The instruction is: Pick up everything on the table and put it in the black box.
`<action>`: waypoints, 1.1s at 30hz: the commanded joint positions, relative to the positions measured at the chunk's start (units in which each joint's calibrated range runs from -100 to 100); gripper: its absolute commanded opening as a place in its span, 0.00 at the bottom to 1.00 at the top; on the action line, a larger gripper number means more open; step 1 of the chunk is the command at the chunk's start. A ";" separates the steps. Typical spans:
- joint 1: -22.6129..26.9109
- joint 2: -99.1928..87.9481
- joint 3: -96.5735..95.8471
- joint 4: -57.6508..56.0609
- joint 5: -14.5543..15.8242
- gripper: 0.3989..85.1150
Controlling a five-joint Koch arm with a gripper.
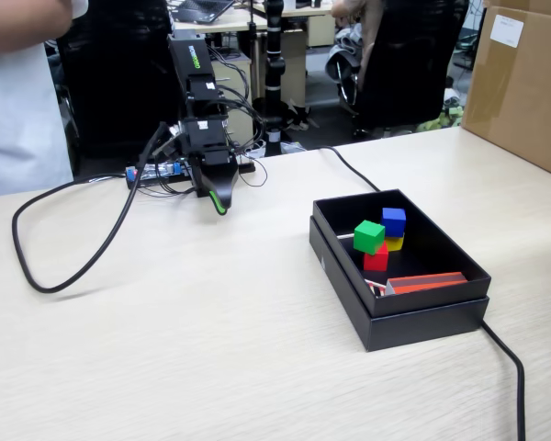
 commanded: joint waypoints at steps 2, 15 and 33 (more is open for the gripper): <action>-0.10 -1.17 -4.06 9.07 -0.73 0.60; -0.49 -1.17 -18.66 20.13 -3.03 0.57; -0.59 -1.17 -18.39 20.13 -3.03 0.57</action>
